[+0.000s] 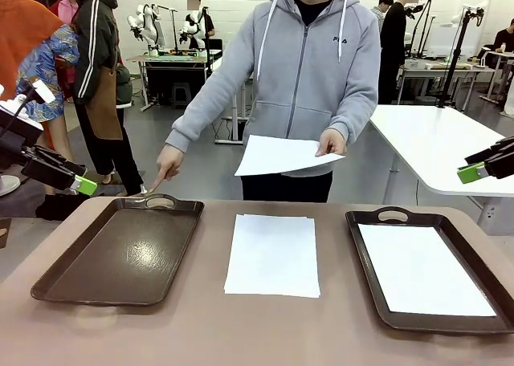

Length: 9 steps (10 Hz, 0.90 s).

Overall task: Sort the A4 documents.
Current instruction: Receive the A4 Paper.

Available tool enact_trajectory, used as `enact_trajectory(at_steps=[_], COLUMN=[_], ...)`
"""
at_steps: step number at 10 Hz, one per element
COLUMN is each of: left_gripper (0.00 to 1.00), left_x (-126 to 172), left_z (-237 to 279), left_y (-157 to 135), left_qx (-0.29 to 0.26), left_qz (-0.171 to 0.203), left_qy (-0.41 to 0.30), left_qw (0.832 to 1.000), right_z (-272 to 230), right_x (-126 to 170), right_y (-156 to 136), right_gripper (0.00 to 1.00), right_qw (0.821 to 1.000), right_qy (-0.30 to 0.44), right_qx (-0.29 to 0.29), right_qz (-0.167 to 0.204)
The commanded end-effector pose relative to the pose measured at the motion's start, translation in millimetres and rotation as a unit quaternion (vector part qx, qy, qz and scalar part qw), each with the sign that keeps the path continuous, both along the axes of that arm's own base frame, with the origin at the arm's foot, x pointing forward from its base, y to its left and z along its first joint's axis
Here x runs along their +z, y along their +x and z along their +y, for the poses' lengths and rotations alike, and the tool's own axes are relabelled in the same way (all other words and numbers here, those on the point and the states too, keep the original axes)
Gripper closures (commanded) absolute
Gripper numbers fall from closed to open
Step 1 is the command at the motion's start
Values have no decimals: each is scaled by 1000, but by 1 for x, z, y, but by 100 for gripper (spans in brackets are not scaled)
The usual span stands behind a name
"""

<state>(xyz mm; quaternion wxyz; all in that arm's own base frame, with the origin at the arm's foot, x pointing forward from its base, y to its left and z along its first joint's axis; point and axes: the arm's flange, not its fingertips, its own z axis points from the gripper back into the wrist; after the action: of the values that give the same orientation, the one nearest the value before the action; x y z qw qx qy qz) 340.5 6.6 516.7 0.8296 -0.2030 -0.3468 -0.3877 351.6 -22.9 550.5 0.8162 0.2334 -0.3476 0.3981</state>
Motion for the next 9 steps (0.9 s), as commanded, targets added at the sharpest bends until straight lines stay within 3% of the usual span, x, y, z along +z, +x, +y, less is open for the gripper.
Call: enact_trajectory(at_steps=[1, 9], left_gripper=[0, 0], left_x=[0, 0], left_z=[1, 1], left_y=[1, 1], left_qx=[-6, -6], left_qz=[-3, -3], left_qy=[-8, -8], left_qw=[1000, 1000], right_z=[1, 1], right_x=[0, 0], right_y=[0, 0], right_gripper=[0, 0], right_qw=[1000, 1000], right_qy=[1, 1], right_qx=[2, 2], right_qz=[-2, -2])
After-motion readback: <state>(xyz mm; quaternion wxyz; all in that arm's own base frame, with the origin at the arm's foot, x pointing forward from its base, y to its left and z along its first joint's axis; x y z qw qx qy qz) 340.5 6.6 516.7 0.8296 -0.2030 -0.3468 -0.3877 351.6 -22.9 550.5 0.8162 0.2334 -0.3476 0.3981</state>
